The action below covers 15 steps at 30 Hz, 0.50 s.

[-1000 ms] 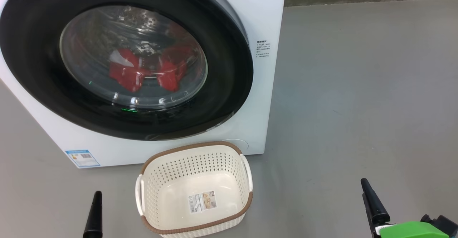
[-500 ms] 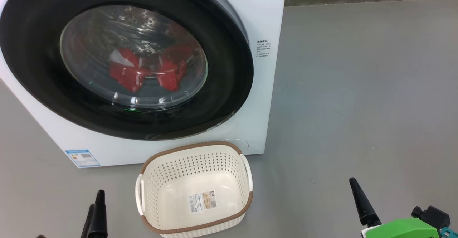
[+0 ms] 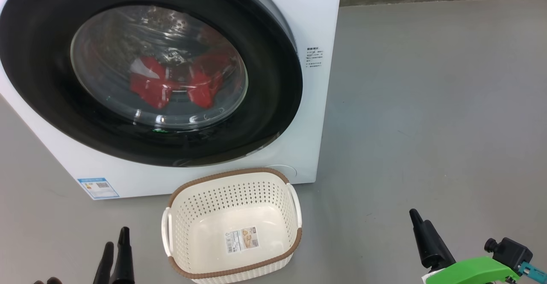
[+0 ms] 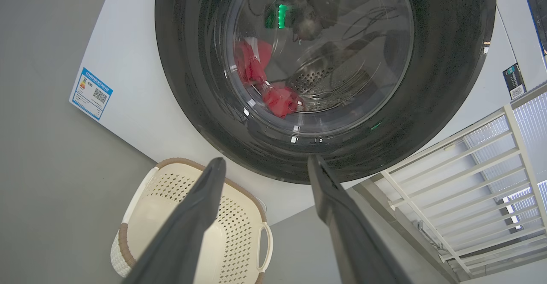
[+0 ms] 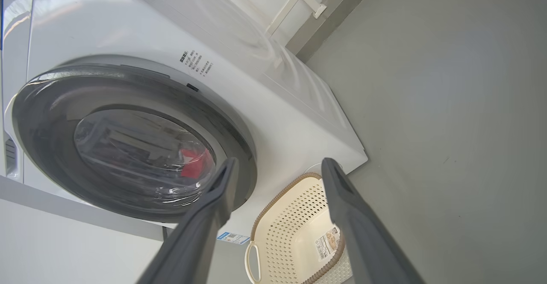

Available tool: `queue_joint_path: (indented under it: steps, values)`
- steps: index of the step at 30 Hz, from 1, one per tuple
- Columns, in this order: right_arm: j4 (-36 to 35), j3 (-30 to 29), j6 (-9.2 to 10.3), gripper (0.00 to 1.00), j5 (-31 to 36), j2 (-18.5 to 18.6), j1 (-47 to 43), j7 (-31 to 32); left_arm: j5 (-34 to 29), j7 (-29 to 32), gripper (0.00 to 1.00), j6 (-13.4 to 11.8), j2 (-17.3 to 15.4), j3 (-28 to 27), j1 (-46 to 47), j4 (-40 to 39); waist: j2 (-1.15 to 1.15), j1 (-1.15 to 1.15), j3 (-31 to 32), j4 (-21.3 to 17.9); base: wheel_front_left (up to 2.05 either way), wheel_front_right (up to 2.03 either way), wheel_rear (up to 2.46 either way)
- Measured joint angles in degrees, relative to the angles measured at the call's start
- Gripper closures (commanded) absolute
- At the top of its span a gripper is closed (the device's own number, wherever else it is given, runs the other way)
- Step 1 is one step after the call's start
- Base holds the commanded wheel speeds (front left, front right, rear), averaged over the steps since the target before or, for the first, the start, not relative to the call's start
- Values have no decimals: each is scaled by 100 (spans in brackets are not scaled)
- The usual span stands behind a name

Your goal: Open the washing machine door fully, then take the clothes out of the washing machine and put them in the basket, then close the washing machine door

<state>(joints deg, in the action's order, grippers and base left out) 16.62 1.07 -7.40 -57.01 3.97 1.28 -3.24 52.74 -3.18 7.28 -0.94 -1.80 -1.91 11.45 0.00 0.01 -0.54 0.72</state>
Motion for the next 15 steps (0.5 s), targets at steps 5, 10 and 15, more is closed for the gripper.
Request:
queue_joint_path:
  steps: [5, 10, 15]
  values:
    - [-35, 49, 0, 0, 282, 10, 0, -80, -338, -71, 0, 0, -3, 22, -23, -57, 0, 0, 4, 4, 0, 0, 0]
    - [-79, 89, 0, 0, 537, 27, 1, -149, -664, -169, 0, 0, -5, 42, -31, -118, 0, 0, 1, 15, 0, 0, 0]
    - [-103, 154, 0, 0, 860, 53, 1, -245, -980, -253, 0, 1, -11, 69, -44, -175, 0, 0, 10, 31, 0, 0, 0]
